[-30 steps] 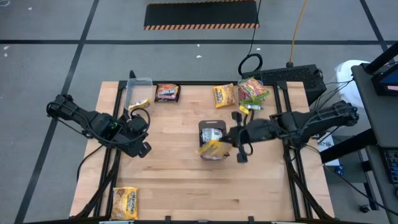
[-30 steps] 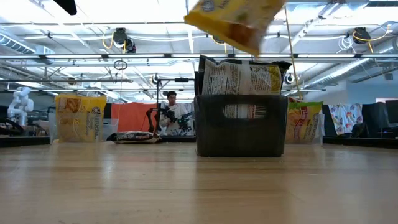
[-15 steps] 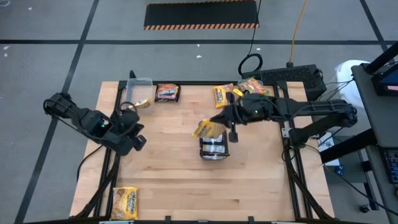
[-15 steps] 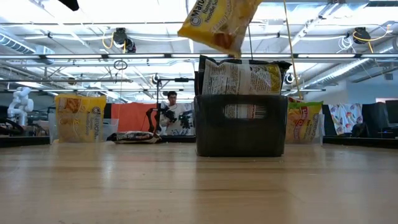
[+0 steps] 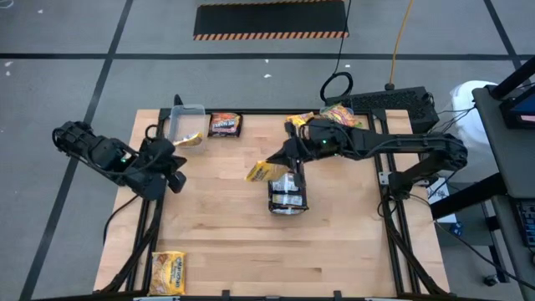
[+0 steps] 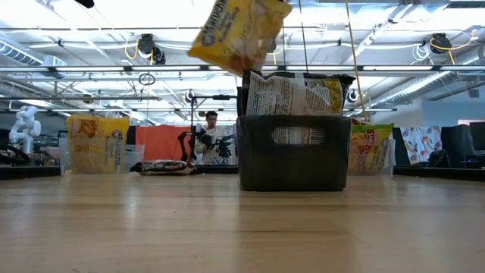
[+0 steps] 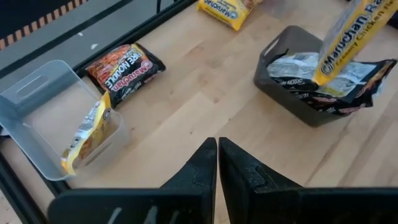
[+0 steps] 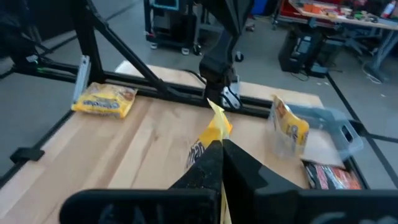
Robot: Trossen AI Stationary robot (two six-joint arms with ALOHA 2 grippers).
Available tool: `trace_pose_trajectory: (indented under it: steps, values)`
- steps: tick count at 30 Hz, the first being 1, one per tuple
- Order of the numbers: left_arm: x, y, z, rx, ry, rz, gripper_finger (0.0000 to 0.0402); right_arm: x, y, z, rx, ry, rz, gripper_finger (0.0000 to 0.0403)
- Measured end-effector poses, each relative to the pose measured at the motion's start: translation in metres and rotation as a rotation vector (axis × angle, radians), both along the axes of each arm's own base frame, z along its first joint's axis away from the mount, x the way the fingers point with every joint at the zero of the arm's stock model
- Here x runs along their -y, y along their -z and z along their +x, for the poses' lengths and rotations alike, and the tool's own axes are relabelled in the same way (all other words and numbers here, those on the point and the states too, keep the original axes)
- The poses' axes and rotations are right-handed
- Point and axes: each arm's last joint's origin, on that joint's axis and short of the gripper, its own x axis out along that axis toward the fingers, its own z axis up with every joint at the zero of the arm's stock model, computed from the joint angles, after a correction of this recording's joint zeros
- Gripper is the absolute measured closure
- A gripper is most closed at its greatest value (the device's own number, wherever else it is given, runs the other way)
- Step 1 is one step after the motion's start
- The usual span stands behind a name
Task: Sort Maruchan noodles
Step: Put the bottom right yellow noodle pack into the left transparent bin
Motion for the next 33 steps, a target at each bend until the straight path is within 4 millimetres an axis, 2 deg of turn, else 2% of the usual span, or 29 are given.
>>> trace_pose_trajectory:
  steps: [6, 14, 18, 24, 33]
  values:
    - [0.002, 0.001, 0.003, -0.029, 0.033, 0.031, 0.0380, 0.003, -0.008, 0.011, 0.021, -0.038, -0.034, 0.0403]
    - [0.005, 0.006, 0.020, -0.133, 0.167, 0.143, 0.0380, 0.002, -0.009, 0.011, 0.018, -0.058, -0.036, 0.0403]
    - [0.000, 0.006, 0.025, -0.152, 0.151, 0.201, 0.0380, 0.002, -0.008, 0.011, 0.010, -0.058, -0.035, 0.0403]
    - [-0.011, 0.007, 0.029, -0.171, 0.098, 0.157, 0.0380, 0.002, -0.008, 0.011, 0.009, -0.059, -0.035, 0.0403]
    - [-0.015, 0.007, 0.036, -0.173, 0.153, 0.058, 0.0396, 0.002, -0.008, 0.011, 0.006, -0.059, -0.035, 0.0403]
